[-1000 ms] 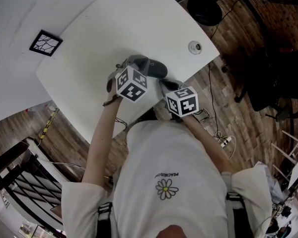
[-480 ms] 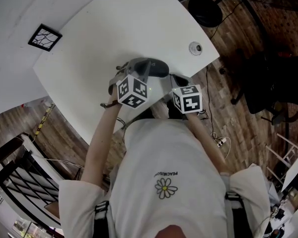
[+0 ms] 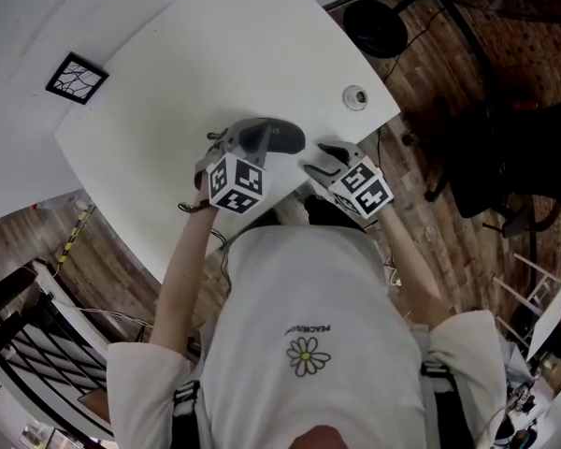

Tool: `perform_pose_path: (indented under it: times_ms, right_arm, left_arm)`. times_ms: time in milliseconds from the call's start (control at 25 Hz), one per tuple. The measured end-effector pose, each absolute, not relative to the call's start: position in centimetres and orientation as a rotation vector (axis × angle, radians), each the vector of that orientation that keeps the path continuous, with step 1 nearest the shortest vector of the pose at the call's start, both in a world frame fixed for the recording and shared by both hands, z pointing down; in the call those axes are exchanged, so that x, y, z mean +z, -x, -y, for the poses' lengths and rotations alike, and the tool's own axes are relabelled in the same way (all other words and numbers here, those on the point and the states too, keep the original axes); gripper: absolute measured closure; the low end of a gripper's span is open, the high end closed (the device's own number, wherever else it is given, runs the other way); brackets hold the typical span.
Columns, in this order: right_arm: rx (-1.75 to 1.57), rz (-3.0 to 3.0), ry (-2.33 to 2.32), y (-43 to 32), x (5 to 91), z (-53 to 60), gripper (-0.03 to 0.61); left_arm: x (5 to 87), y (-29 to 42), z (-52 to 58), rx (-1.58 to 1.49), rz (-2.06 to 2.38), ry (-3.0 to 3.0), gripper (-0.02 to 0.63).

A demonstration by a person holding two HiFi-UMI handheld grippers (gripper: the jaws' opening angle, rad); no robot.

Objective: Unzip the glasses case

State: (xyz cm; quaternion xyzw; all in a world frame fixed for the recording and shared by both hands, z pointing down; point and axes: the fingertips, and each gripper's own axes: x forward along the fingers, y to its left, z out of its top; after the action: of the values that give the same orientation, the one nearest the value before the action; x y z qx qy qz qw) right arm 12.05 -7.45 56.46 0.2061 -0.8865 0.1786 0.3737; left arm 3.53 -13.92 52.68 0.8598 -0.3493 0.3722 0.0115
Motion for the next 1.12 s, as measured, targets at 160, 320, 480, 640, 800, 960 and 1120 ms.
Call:
perform_pose_path:
  times_ms: [160, 320, 480, 640, 800, 960, 1120]
  right_arm:
    - [0.359, 2.287, -0.506, -10.5, 56.6, 8.6, 0.408]
    - [0.226, 2.233, -0.405, -10.2, 57.8, 9.0, 0.53]
    - [0.252, 2.239, -0.366, -10.1, 57.8, 8.7, 0.555]
    - [0.213, 2.195, -0.4, -10.8, 57.3, 8.6, 0.557]
    - [0.067, 2.103, -0.447, -11.1, 57.0, 8.9, 0.557]
    - [-0.111, 1.983, -0.429, -11.1, 57.1, 8.8, 0.558]
    - [-0.089, 1.953, -0.461, -11.6, 57.5, 9.7, 0.558]
  left_arm:
    - [52.5, -3.8, 13.8, 1.159, 1.089, -2.677, 0.603]
    - [52.5, -3.9, 13.9, 1.159, 1.079, -2.674, 0.603]
    - [52.4, -3.8, 13.9, 1.154, 1.089, -2.678, 0.603]
    - [52.5, -3.9, 13.9, 1.162, 1.105, -2.679, 0.603]
    - [52.4, -4.0, 14.0, 1.167, 1.119, -2.677, 0.603]
    - [52.4, -3.9, 14.1, 1.172, 1.124, -2.679, 0.603]
    - [52.4, -3.9, 14.1, 1.156, 1.161, -2.674, 0.603]
